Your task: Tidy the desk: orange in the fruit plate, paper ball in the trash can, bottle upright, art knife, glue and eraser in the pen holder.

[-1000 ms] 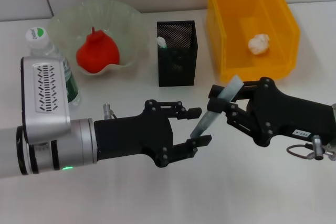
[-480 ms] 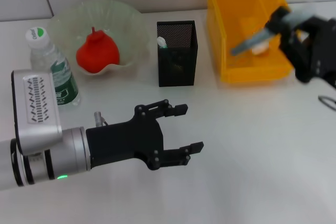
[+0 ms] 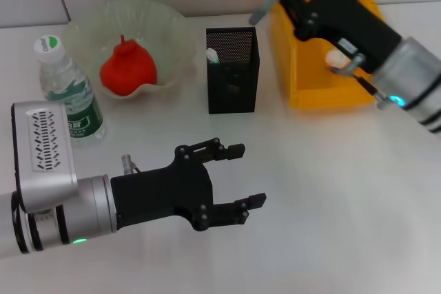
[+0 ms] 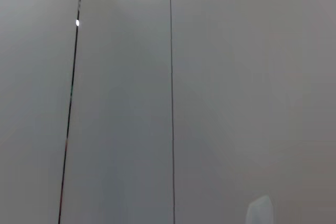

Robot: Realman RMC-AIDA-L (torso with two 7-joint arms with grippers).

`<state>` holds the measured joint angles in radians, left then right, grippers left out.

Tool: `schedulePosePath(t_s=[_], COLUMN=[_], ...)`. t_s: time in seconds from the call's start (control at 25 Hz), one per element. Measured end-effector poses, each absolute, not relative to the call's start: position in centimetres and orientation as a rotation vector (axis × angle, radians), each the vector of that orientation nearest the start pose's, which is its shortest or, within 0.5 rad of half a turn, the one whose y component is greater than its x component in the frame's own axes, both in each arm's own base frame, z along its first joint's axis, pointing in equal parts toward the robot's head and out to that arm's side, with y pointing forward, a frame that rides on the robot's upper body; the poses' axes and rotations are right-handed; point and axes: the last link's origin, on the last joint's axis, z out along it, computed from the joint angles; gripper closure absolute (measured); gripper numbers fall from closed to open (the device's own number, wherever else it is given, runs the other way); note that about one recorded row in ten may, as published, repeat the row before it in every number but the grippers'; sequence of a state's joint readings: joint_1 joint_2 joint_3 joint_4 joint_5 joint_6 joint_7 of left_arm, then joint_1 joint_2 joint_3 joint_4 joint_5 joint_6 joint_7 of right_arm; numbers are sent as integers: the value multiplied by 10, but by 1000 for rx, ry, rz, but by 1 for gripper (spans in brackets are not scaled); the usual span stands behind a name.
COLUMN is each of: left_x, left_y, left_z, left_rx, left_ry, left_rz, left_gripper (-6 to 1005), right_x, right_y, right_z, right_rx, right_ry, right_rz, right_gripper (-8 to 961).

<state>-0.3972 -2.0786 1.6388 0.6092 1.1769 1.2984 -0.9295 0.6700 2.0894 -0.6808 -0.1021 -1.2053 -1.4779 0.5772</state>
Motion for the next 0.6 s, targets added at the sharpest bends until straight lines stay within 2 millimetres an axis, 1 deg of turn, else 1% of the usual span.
schedulePosePath(t_s=[0.08,0.12,0.2,0.28,0.4,0.56,0.6], left_x=[-215,-215,-217,-218,-218,-218,-218], left_y=[282,282,281,282,282,282,282], left_z=[-91,-91,-91,-91,-91,-91,-91], left_rx=[-2824,-2824,-2820,-2818,-2819,-2820,-2821], left_ry=[-119,-119,-138,-150,-151,-153,-155], left_rz=[-886,-886,-888,-888,-888,-888,-887], left_gripper=[208,208,208,208,208,208,208], right_x=[214,214,208,206,203,201,201], right_y=[373,373,381,383,391,395,397], right_z=[-24,-24,-31,-34,-42,-48,-52], right_rx=[-2073,-2073,-2120,-2131,-2158,-2178,-2197], right_ry=[239,239,234,234,266,283,287], right_rz=[1137,1137,1086,1072,1016,978,947], right_gripper=[812,812,812,812,813,813,813])
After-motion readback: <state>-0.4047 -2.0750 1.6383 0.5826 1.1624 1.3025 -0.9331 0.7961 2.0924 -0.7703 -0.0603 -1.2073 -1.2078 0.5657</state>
